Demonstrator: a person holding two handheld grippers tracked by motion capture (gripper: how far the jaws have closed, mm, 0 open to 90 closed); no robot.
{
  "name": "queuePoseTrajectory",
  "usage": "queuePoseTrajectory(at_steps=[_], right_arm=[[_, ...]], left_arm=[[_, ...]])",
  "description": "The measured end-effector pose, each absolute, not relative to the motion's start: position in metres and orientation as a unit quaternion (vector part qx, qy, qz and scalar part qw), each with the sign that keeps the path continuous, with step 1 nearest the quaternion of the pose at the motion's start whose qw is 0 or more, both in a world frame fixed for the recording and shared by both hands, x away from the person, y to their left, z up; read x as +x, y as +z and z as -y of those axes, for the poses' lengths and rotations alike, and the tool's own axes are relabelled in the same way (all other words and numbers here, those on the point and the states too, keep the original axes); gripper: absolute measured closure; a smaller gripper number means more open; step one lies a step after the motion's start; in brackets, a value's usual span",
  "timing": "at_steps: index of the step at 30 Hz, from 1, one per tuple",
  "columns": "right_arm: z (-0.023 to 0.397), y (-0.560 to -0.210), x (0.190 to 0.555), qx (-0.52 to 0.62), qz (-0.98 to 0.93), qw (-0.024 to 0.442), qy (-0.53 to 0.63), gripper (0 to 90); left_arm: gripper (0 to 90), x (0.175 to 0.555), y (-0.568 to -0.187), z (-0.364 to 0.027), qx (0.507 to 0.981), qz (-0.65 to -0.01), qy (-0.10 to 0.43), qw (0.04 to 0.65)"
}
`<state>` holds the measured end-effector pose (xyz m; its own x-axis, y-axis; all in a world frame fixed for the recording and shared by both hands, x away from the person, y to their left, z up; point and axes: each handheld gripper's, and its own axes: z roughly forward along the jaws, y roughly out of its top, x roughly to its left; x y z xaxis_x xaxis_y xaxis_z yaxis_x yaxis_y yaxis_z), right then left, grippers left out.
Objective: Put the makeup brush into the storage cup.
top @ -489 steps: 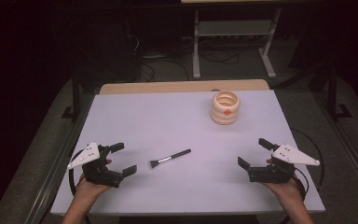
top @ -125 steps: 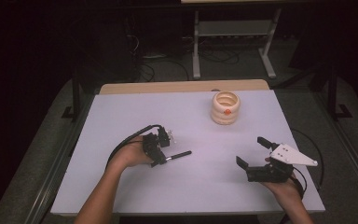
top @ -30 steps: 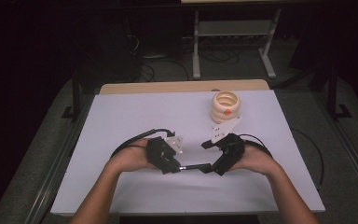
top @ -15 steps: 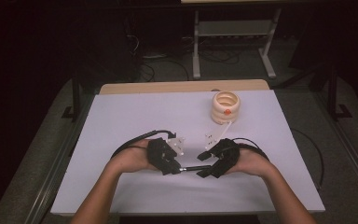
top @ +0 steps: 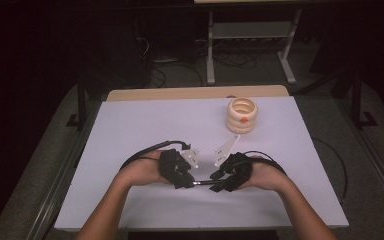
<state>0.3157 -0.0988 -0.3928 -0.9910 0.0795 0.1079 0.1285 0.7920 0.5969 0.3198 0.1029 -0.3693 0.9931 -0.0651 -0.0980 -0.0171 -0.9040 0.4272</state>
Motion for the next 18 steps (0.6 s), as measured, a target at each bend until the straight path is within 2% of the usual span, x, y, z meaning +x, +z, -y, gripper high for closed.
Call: queuePoseTrajectory(at_steps=[4, 18], right_arm=[[0.0974, -0.3927, 0.315, -0.049, 0.945, 0.041, -0.32, 65.2], [0.0959, -0.3946, 0.3147, -0.037, 0.947, 0.049, -0.316, 76.8]], left_arm=[[77.4, 0.3201, -0.3698, -0.103, 0.974, 0.02, -0.056, 0.217], [77.4, 0.3194, -0.3709, -0.102, 0.976, 0.024, -0.056, 0.211]])
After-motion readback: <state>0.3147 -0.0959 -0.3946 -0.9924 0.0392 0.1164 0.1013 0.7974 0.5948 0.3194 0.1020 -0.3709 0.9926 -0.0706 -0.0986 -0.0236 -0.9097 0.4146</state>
